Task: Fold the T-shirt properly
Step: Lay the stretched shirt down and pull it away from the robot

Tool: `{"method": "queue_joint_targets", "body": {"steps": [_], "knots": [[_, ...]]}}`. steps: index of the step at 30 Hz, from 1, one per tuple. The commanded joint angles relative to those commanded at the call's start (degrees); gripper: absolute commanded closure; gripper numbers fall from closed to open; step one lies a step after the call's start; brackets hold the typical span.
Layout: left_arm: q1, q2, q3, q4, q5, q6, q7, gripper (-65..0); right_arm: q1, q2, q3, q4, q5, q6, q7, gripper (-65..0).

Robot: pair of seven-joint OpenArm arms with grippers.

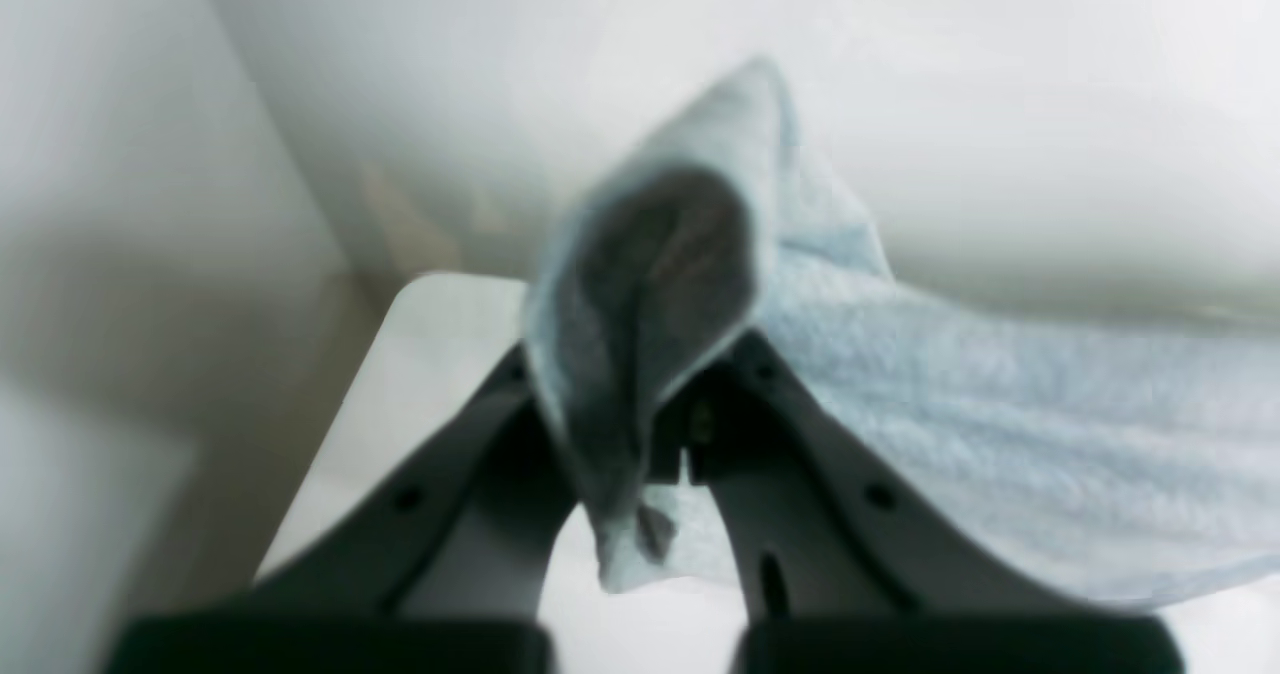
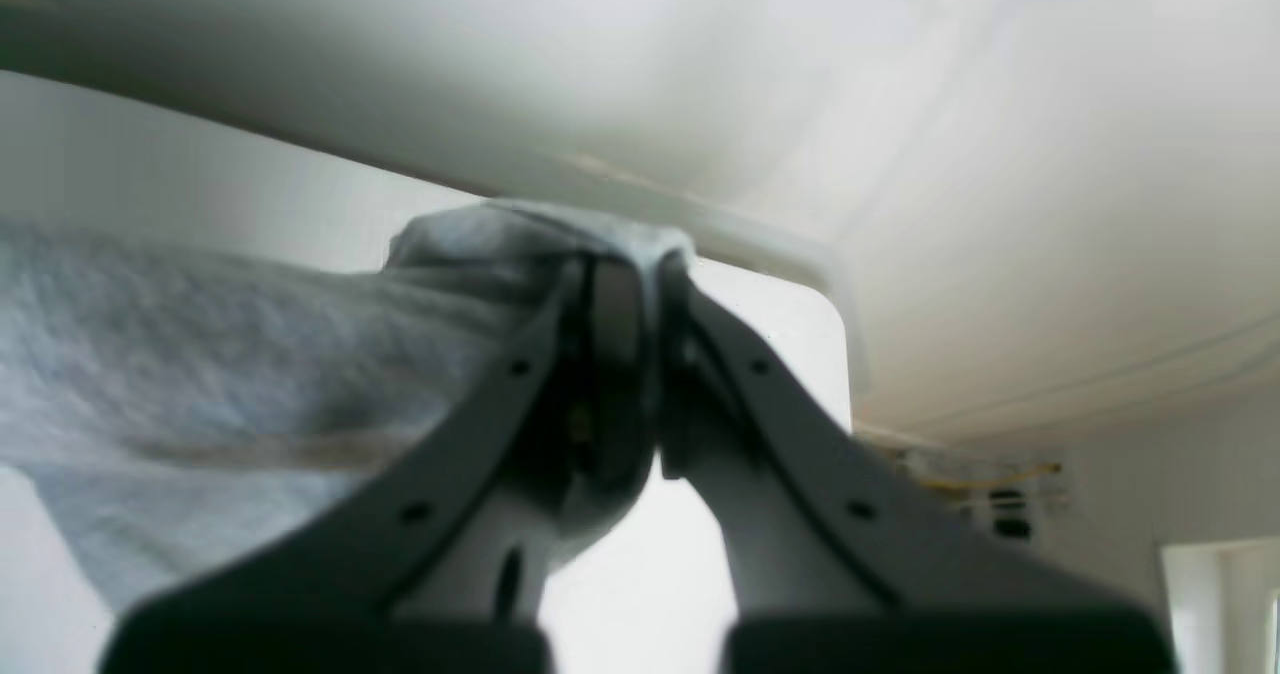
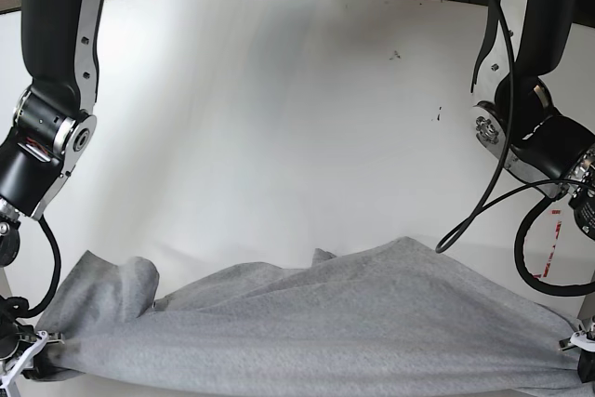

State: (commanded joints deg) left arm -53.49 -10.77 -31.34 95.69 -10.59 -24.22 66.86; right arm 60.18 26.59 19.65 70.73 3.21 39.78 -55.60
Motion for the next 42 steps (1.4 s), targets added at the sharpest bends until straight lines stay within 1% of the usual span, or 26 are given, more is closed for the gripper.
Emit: {"method": "queue_joint_targets", "body": {"steps": [3, 11, 14, 16, 19, 24, 26, 27, 29, 32, 37, 39, 42], "knots": [[-0.18, 0.09, 0.00, 0.09, -0.09, 0.00, 0.79, 0.0, 0.00, 0.00, 0.00, 0.00, 0.00, 0.00, -0.09, 0.0], [-0.97, 0.00, 0.00, 0.26, -0.09, 0.00, 1.05, 0.0, -0.53, 0.00, 0.35, 0.00, 0.44, 0.00, -0.44, 0.0], [-0.97, 0.00, 0.00, 0.26, -0.09, 0.00, 1.05, 0.0, -2.55, 0.09, 0.44, 0.09, 0.44, 0.00, -0.44, 0.0], [-0.62, 0.09, -0.09, 0.35, -0.09, 0.00, 1.14, 0.0, -4.48, 0.18, 0.44, 1.85, 0.53, 0.09, -0.44, 0.0], [2.02, 0.09, -0.09, 0.35, -0.09, -0.09, 1.67, 0.0, -8.79, 0.18, 0.62, 6.07, 0.53, 0.09, -1.58, 0.0], [6.15, 0.09, -0.18, 2.46, -0.09, -0.18, 1.85, 0.0, -16.26, -0.88, 4.04, 12.31, 0.53, 0.09, -3.52, 0.0], [8.70, 0.18, -0.18, 4.57, -0.09, -0.18, 2.20, 0.0, -20.13, -1.93, 5.27, 14.68, 0.35, 0.09, -3.52, 0.0], [9.32, 0.18, -0.18, 5.10, -0.09, -0.18, 2.46, 0.0, -21.01, -2.02, 5.45, 15.30, 0.35, 0.09, -3.52, 0.0], [12.57, 0.18, -0.18, 6.95, -0.18, -0.26, 3.78, 0.0, -25.76, -2.46, 6.95, 18.11, 0.53, 0.09, -3.52, 0.0], [15.56, 0.26, -0.18, 8.18, -0.18, -0.26, 5.10, 0.0, -30.59, -3.08, 8.79, 20.75, 0.53, 0.18, -3.52, 0.0], [21.89, 0.26, -0.62, 11.25, -0.26, -0.35, 6.24, 0.0, -38.77, -5.36, 11.34, 24.62, 0.53, 0.22, -3.52, 0.0], [24.62, 0.26, -1.32, 12.31, -1.23, -0.44, 6.33, 0.0, -41.93, -5.89, 12.13, 25.76, 0.53, 0.22, -3.52, 0.0], [30.15, -0.09, -3.16, 13.27, -5.19, -1.58, 6.33, 0.0, -46.59, -7.03, 12.92, 27.16, 0.53, 0.22, -3.25, 0.0]]}}
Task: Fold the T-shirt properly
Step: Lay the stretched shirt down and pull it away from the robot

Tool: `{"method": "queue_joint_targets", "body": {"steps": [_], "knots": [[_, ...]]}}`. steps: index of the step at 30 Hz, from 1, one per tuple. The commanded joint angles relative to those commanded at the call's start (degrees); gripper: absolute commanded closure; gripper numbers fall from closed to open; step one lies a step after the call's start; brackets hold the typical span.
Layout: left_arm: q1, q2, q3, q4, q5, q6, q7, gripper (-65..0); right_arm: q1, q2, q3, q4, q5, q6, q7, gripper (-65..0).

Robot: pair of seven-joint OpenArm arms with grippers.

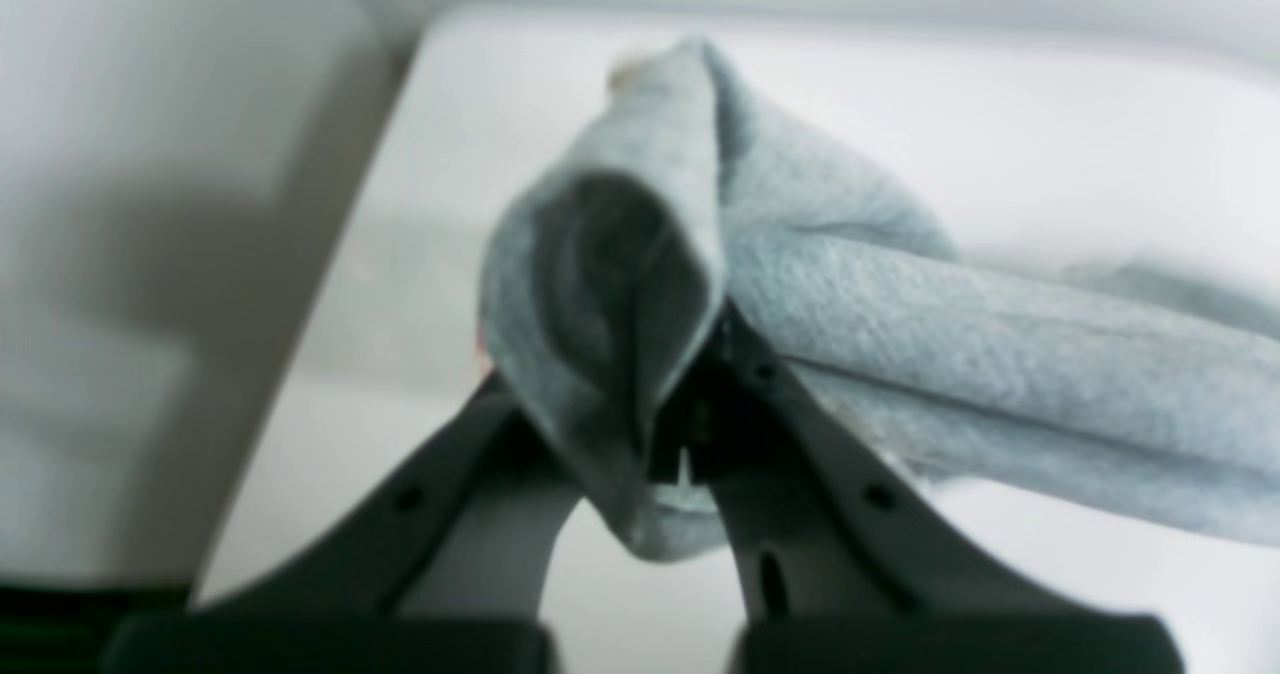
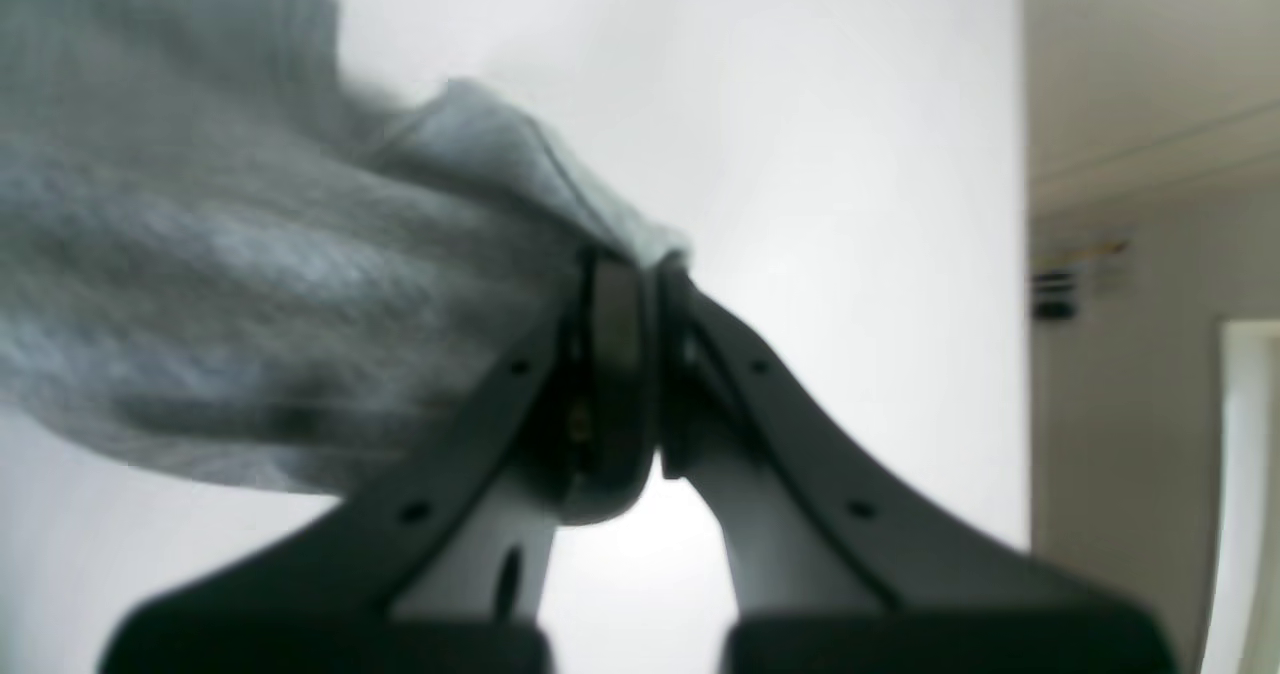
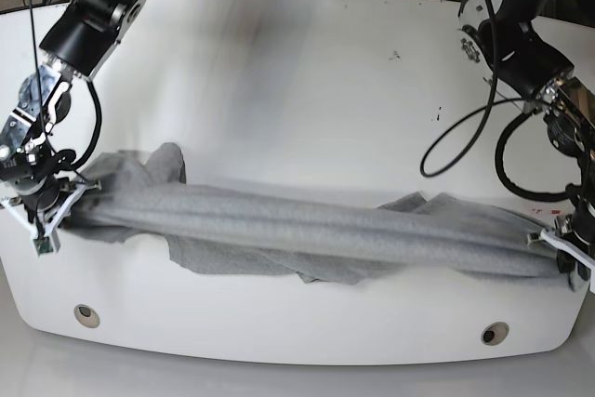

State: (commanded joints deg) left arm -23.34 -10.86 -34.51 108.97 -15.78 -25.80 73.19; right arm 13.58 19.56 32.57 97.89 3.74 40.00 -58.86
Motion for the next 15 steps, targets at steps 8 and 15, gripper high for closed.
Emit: {"method": "queue_joint_targets", "body": {"steps": [8, 15], "knots": [[13.10, -1.41, -5.89, 0.35, -7.74, -0.62, -0.09, 0.0, -9.49, -3.52, 2.37, 4.22, 0.00, 0.00, 0.00, 0.0], [22.24, -2.64, -9.58, 0.26, -11.69, -0.70, -0.26, 0.0, -16.26, -6.77, 5.36, 6.07, 0.00, 0.00, 0.00, 0.0]]}}
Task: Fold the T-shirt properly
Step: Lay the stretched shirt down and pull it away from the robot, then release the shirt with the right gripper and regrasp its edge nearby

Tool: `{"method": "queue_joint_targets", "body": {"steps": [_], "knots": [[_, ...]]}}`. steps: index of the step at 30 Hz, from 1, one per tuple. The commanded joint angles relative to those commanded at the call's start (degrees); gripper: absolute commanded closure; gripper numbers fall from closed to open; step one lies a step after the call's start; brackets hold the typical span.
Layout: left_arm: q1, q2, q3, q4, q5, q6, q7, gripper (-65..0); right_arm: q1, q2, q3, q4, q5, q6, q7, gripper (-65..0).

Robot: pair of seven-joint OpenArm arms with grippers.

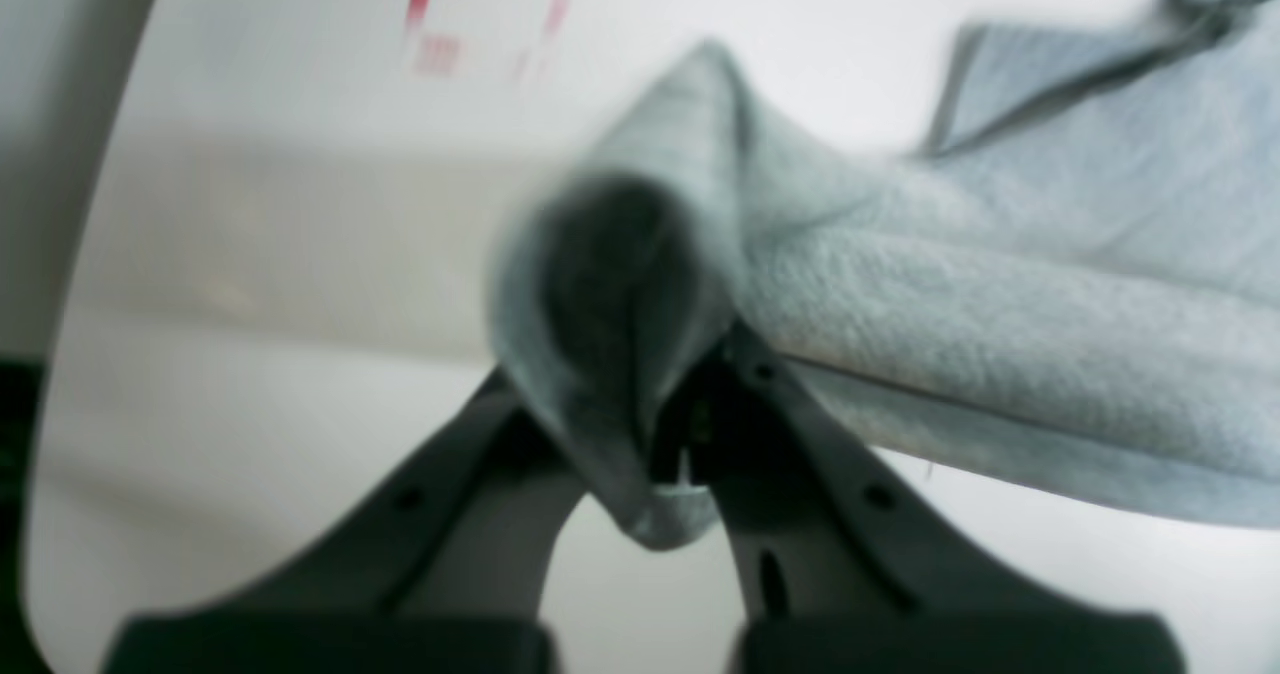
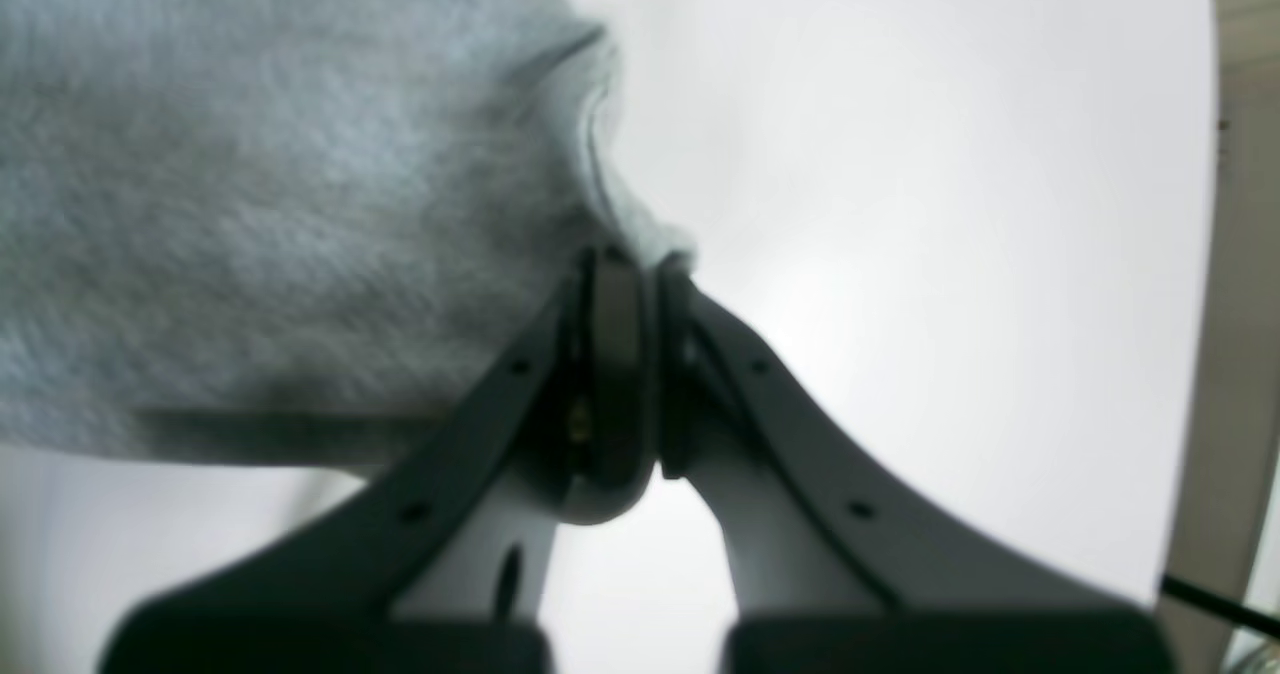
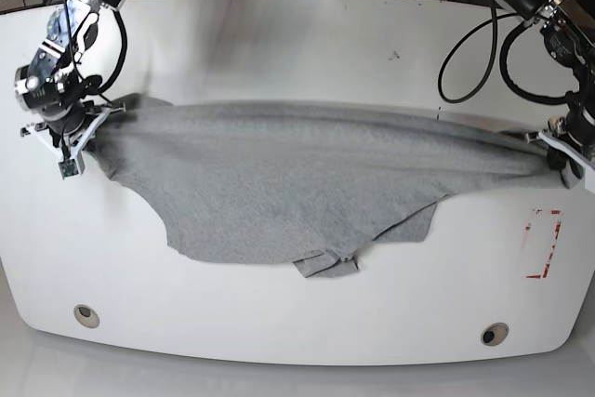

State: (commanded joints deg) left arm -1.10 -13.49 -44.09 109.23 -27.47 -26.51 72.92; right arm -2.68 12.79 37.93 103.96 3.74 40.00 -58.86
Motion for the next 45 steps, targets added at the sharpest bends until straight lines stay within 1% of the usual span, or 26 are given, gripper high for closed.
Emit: {"method": "queue_joint_targets", "body": {"steps": [3, 8, 15, 16, 18, 19, 20, 21, 22, 23, 24, 25, 26, 27, 30, 32, 37, 42, 45], "knots": [[2.37, -0.26, -0.53, -0.18, -0.18, 0.00, -0.09, 0.0, -1.93, -0.70, 0.53, -0.18, -0.09, 0.00, 0.44, 0.0], [6.15, -0.26, -0.70, -0.18, -0.18, 0.00, -0.09, 0.0, -5.63, -1.58, 0.70, -0.35, 0.00, 0.00, 3.08, 0.0], [9.23, -0.26, -0.70, -0.26, -0.18, 0.00, -0.09, 0.0, -7.74, -3.34, 0.44, -0.35, -0.44, 0.00, 3.16, -0.2], [9.67, -0.26, -0.70, -0.26, -0.18, 0.00, -0.09, 0.0, -8.00, -3.60, 0.35, -0.35, -0.44, 0.00, 3.16, -1.0], [10.11, -0.26, -0.70, -0.26, -0.18, 0.00, -0.09, 0.0, -8.00, -4.04, 0.35, -0.35, -0.53, 0.00, 3.16, -4.8], [10.46, -0.26, -0.70, -0.26, -0.18, 0.00, -0.09, 0.0, -8.00, -4.31, 0.35, -0.35, -0.53, 0.00, 3.16, -10.5], [10.64, -0.26, -0.70, -0.26, -0.18, 0.00, -0.09, 0.0, -8.09, -4.31, 0.44, -0.35, -0.53, -0.04, 3.16, -14.1], [10.81, -0.26, -0.62, -0.26, -0.18, 0.00, -0.09, 0.0, -8.09, -4.31, 0.44, -0.35, -0.53, -0.04, 3.08, -19.2], [10.81, -0.26, -0.53, -0.26, -0.18, 0.00, -0.09, 0.0, -8.09, -4.31, 0.44, -0.35, -0.53, -0.13, 3.08, -26.6], [10.81, -0.26, -0.62, -0.26, -0.18, 0.00, -0.09, 0.0, -8.09, -4.31, 0.44, -0.35, -0.53, -0.13, 3.08, -30.3], [10.81, -0.26, -0.70, -0.26, -0.18, 0.00, -0.09, 0.0, -8.09, -4.31, 0.44, -0.26, -0.53, -0.13, 3.08, -38.0], [10.81, -0.26, -0.70, -0.26, -0.18, 0.00, -0.09, 0.0, -8.00, -4.31, 0.44, -0.18, -0.53, -0.13, 3.08, -41.7], [10.81, -0.26, -0.70, -0.26, -0.18, 0.00, -0.09, 0.0, -8.00, -4.31, 0.44, 0.00, -0.53, -0.13, 3.08, -47.1], [10.81, -0.26, -0.70, -0.26, -0.09, 0.00, 0.00, 0.0, -7.91, -4.31, 0.44, 0.09, -0.44, 0.00, 3.08, -51.2], [10.81, -0.26, -0.70, -0.26, -0.09, 0.00, 0.00, 0.0, -7.56, -4.22, 0.44, 0.97, -0.09, 0.00, 2.99, -58.7], [10.81, -0.26, -0.70, -0.26, -0.09, 0.00, 0.00, 0.0, -7.21, -4.22, 0.35, 2.11, 0.00, 0.00, 2.99, -60.1], [10.81, -0.26, -0.53, -0.35, -0.09, 0.00, 0.00, 0.0, -4.48, -4.22, -0.18, 3.87, 0.00, 0.00, 2.90, -60.1], [10.55, -0.18, -0.44, -0.35, -0.09, 0.00, 0.00, 0.0, 0.35, -4.04, -4.48, 1.93, -0.09, 0.00, 2.90, -60.1], [10.37, -0.18, -0.44, -0.35, -0.09, 0.00, 0.00, 0.0, 4.84, -3.96, -7.47, -1.23, -0.53, 0.00, 3.16, -59.9]]}}
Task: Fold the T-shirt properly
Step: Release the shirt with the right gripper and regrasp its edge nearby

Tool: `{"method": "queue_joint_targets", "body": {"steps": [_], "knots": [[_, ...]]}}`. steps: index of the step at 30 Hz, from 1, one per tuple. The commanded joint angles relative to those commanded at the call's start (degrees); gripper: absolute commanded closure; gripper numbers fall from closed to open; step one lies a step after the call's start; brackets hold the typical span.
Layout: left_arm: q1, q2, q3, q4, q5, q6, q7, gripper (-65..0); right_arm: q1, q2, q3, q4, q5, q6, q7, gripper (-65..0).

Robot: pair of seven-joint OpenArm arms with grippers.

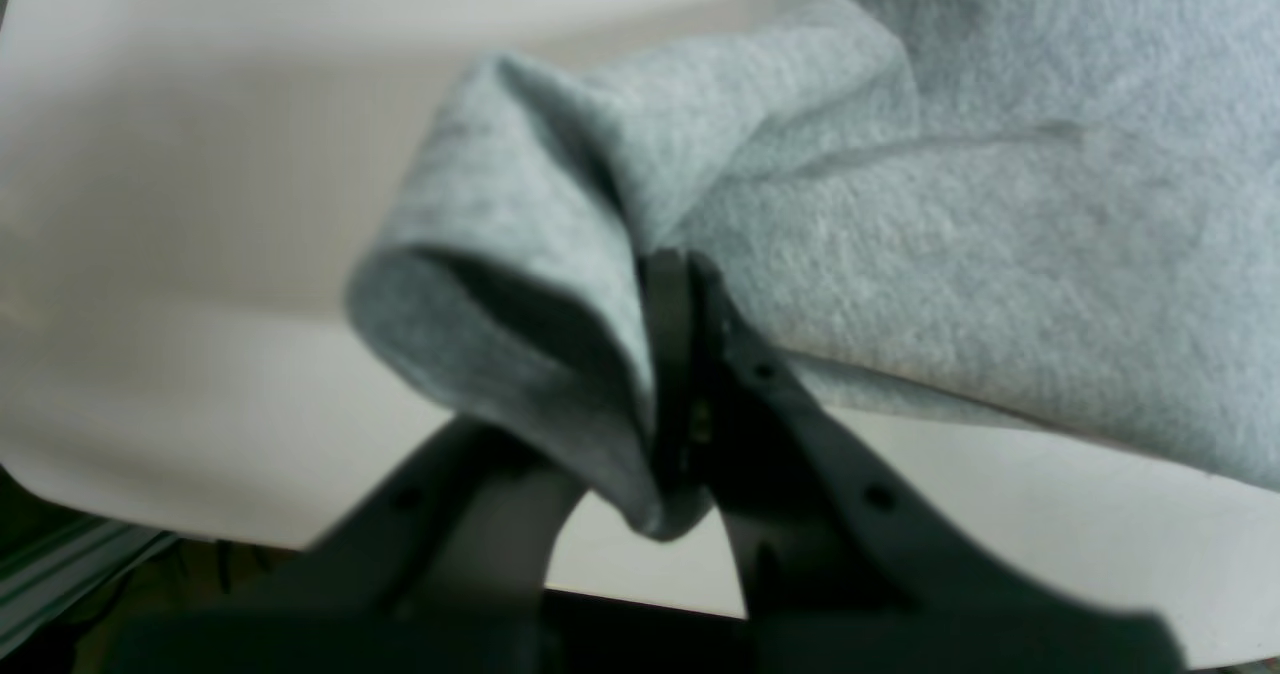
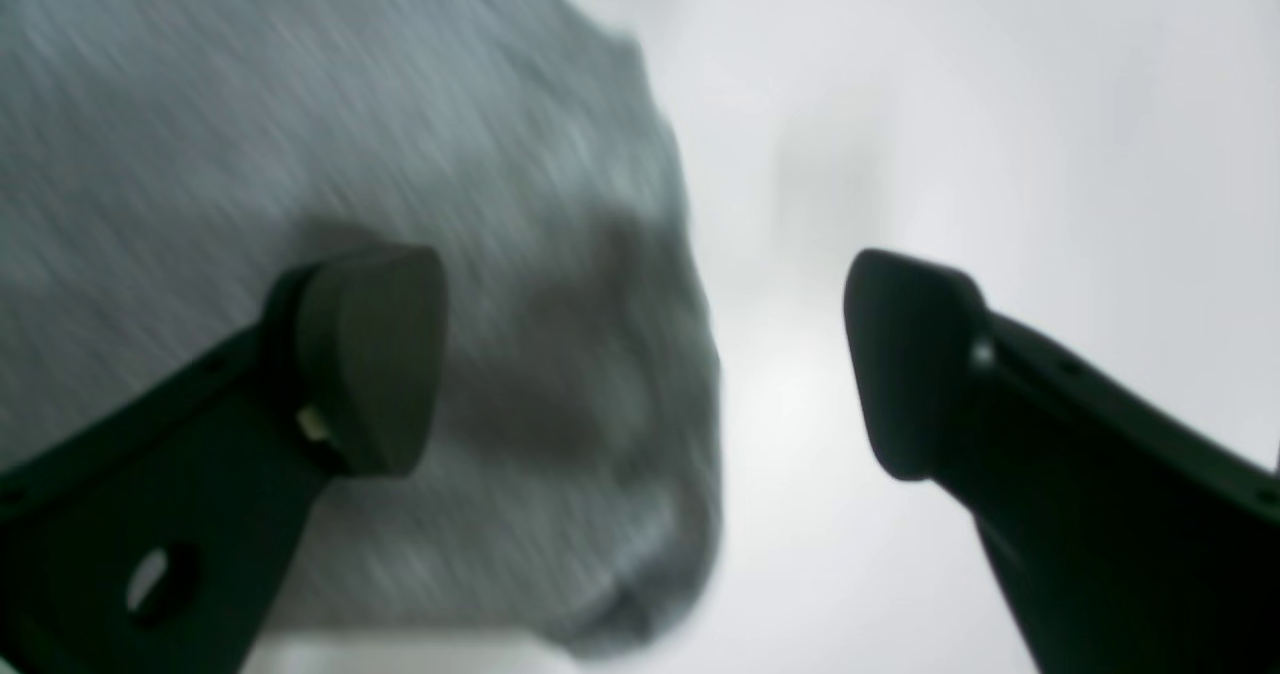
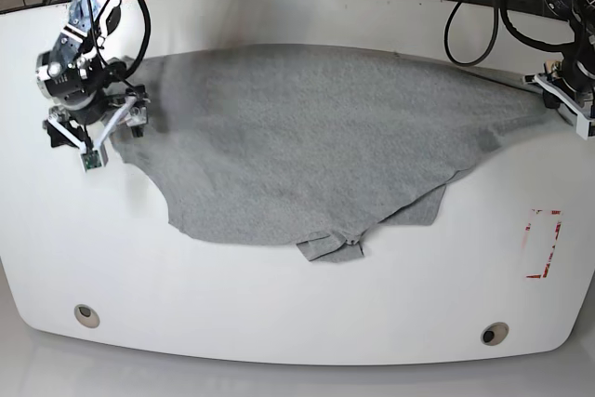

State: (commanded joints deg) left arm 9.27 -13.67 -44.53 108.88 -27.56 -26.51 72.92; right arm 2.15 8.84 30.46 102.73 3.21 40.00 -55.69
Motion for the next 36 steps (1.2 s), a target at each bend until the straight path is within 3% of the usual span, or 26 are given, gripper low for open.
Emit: {"method": "queue_joint_targets", "body": {"steps": [5, 18, 28, 36], "knots": [[-0.09, 0.00, 0.09, 0.00, 0.00, 0.00, 0.00, 0.0, 8.18, 0.09, -3.52, -8.97, -0.09, 0.00, 1.85, -59.9], [-0.18, 0.09, 0.09, 0.00, 0.00, 0.00, 0.00, 0.0, 27.16, 4.84, -11.25, -43.08, -0.09, -0.13, 17.49, -59.9], [-0.18, 0.09, 0.09, 0.00, 0.00, 0.00, 0.00, 0.0, 33.85, 6.33, -16.53, -61.98, -0.09, -0.22, 29.80, -59.9], [-0.26, 0.09, 0.09, 0.00, -0.09, 0.00, 0.00, 0.0, 35.69, 6.33, -19.34, -69.71, -0.09, -0.40, 36.04, -59.9]]}}
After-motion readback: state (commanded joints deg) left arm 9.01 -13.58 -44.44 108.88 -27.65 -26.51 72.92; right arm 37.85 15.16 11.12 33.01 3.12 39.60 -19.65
